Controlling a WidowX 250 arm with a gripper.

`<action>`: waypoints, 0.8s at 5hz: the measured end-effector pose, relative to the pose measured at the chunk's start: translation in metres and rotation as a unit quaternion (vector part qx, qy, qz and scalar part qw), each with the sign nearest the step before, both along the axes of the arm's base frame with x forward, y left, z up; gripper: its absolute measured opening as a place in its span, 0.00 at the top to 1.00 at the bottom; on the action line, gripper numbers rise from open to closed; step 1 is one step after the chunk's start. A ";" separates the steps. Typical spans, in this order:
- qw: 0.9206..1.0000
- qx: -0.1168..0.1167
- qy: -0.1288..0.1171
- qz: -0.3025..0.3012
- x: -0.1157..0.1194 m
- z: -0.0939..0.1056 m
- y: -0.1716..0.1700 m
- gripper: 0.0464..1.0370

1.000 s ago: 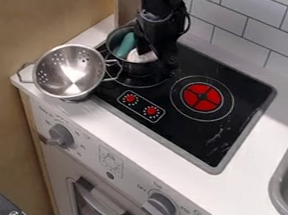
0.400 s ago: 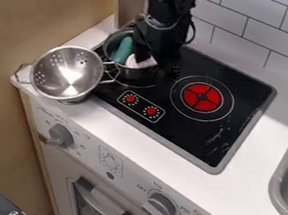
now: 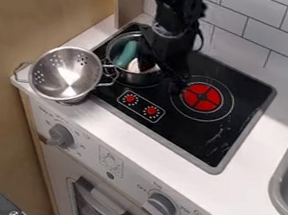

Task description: Moving the pot to the right side.

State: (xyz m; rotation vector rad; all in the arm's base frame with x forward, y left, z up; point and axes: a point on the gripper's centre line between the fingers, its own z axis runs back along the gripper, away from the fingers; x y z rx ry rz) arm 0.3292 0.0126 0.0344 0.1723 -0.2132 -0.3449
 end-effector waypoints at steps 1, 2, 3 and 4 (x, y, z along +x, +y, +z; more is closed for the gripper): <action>1.000 -0.005 -0.001 0.007 0.000 0.000 -0.003 0.04; 1.000 -0.007 0.001 0.013 -0.001 -0.001 -0.005 0.04; 1.000 -0.008 -0.008 0.013 0.002 0.000 -0.005 0.04; 1.000 -0.014 -0.015 0.012 0.005 0.001 -0.007 0.04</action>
